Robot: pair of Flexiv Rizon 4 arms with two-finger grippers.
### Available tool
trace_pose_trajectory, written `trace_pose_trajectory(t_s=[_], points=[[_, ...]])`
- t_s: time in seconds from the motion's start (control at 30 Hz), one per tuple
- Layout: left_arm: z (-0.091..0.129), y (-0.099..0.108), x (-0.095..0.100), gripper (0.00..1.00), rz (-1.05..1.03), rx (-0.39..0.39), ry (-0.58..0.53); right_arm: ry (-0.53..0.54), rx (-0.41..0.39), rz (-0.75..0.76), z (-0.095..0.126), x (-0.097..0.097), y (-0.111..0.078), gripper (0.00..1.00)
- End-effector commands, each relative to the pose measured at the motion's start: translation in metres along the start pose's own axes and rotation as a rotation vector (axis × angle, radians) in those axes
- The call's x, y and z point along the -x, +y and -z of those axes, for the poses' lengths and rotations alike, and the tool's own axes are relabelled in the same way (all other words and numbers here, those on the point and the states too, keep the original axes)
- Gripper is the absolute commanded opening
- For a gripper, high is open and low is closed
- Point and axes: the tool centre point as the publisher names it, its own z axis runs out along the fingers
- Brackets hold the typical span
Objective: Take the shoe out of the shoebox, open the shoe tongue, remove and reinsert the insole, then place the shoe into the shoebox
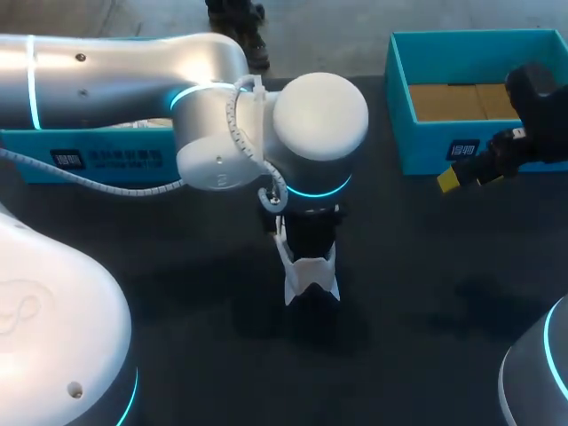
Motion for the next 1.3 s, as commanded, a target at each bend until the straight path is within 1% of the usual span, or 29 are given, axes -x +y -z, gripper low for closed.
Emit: trace_pose_trajectory(t_s=[0.03,0.2,0.47,0.77,0.93,1.0,1.03,1.07,1.1,1.13,1.2,1.3], points=[[0.01,0.006,-0.003,1.0,-0.001,-0.011,-0.016,0.0,-0.005,-0.001,-0.001,0.0,0.002,1.0],[0.021,0.014,-0.001,1.0,-0.001,-0.011,-0.03,0.0,-0.005,-0.001,-0.001,0.0,0.002,1.0],[0.038,0.028,-0.004,1.0,-0.003,-0.008,-0.048,0.0,-0.005,-0.001,-0.001,0.0,0.002,1.0],[0.049,0.044,-0.002,1.0,-0.011,-0.003,-0.063,0.0,-0.005,-0.001,-0.001,0.0,0.002,1.0],[0.049,0.052,-0.002,1.0,-0.02,0.007,-0.062,0.0,-0.005,-0.001,-0.001,0.0,0.002,1.0],[0.048,0.055,-0.001,0.91,-0.019,0.011,-0.06,0.0,-0.005,-0.001,-0.001,0.0,0.002,1.0],[0.048,0.056,-0.001,0.69,-0.02,0.012,-0.059,0.0,-0.005,-0.001,-0.001,0.0,0.002,1.0],[0.047,0.057,0.0,0.62,-0.02,0.013,-0.058,0.0,-0.005,-0.001,-0.001,0.0,0.002,1.0],[0.047,0.058,0.0,0.6,-0.02,0.013,-0.058,0.0,-0.005,-0.001,-0.001,0.0,0.002,1.0],[0.046,0.058,0.0,0.46,-0.021,0.013,-0.057,0.0,-0.005,-0.001,-0.001,0.0,0.002,1.0],[0.045,0.059,0.001,0.4,-0.023,0.014,-0.059,0.0,-0.005,-0.001,-0.001,0.0,0.002,1.0],[0.043,0.06,0.002,0.35,-0.027,0.011,-0.061,0.0,-0.005,-0.001,-0.001,0.0,0.002,1.0]])
